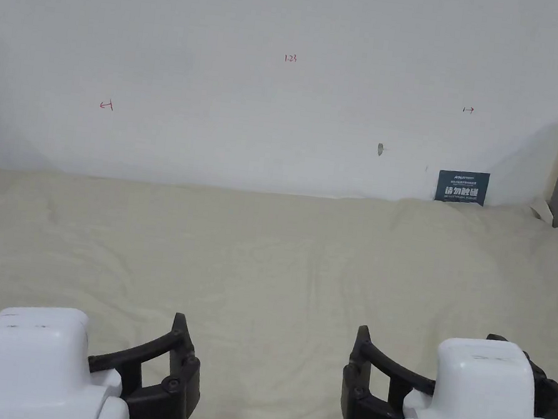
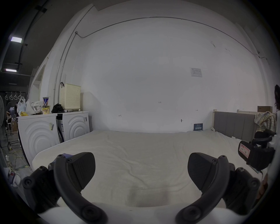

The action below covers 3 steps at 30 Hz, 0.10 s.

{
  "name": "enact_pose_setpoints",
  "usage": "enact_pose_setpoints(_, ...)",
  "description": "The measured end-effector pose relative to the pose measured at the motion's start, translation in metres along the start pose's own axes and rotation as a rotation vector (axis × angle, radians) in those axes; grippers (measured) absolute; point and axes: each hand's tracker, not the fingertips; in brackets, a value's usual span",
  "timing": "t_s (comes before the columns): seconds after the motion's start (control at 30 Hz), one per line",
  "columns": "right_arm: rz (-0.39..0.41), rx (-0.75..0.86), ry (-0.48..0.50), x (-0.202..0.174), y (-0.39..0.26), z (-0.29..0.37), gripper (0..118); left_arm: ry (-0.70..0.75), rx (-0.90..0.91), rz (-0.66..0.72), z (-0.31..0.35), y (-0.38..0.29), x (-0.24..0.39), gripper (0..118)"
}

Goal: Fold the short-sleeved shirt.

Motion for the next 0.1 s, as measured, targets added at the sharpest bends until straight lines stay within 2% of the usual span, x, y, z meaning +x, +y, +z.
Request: enact_pose_setpoints(0.1,0.001,-0.003,0.006,-0.0002,-0.0006,-0.0004,102,-0.001,-0.002,-0.002,-0.0012,-0.0001,-0.001,118)
